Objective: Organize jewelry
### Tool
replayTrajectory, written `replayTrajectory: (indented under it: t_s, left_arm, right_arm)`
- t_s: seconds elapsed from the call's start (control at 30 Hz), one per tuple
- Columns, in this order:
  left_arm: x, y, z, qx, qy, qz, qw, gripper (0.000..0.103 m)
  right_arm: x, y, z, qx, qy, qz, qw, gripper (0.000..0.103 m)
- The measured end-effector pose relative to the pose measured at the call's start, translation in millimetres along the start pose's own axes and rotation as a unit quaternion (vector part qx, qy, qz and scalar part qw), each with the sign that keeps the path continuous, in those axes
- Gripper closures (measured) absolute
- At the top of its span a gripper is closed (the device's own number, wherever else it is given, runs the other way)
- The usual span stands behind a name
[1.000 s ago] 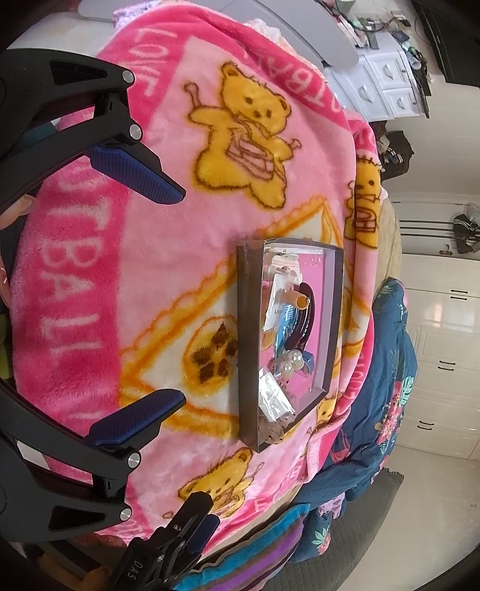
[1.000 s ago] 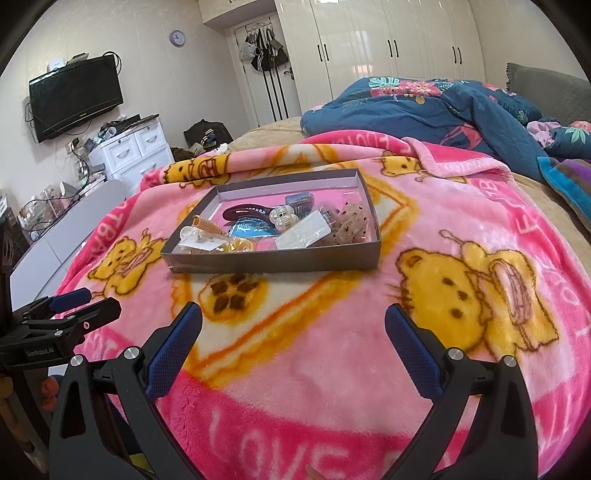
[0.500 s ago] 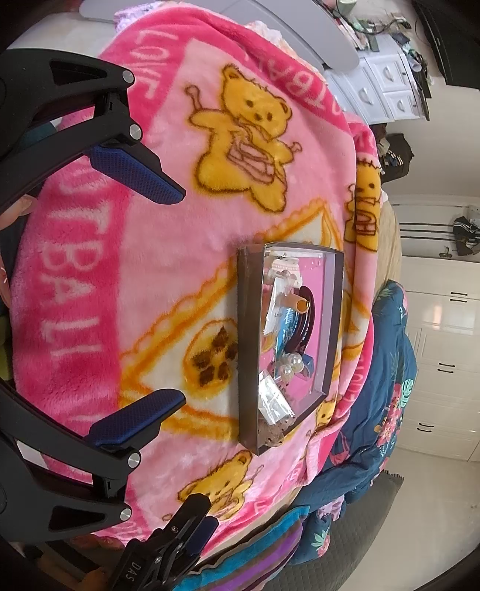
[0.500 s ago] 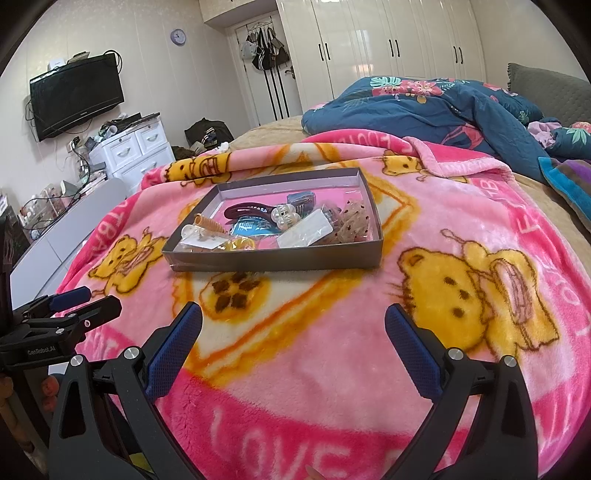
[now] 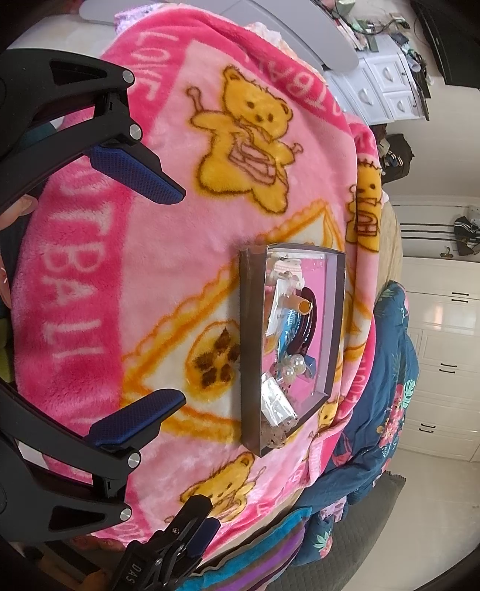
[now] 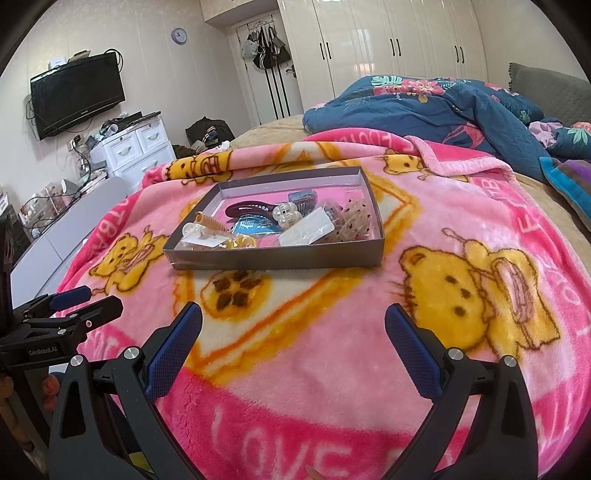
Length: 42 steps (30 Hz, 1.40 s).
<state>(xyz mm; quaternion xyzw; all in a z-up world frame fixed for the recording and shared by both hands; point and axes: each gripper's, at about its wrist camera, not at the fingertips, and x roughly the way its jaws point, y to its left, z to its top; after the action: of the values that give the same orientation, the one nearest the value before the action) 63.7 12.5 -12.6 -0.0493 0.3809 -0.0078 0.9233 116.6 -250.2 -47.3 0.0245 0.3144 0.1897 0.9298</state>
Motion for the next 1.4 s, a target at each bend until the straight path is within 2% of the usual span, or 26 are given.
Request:
replayTrajectory:
  t_s: [0.73, 1.2, 1.4]
  left_arm:
    - [-1.8, 9.1, -1.7, -0.003, -0.001, -0.001, 1.0000, 0.009]
    - [-3.5, 14.9, -0.3, -0.011, 0.001, -0.007, 0.9999, 0.009]
    - [-0.4, 18.2, -0.2, -0.009, 0.005, 0.005, 0.9999, 0.009]
  right_arm:
    - [0.4, 12.5, -3.7, -0.015, 0.008, 0.001, 1.000, 0.004]
    - [8.2, 14.1, -2.4, -0.014, 0.032, -0.001, 0.999, 0.004]
    - [14.2, 11.6, -2.2, -0.007, 0.040, -0.005, 0.999, 0.004]
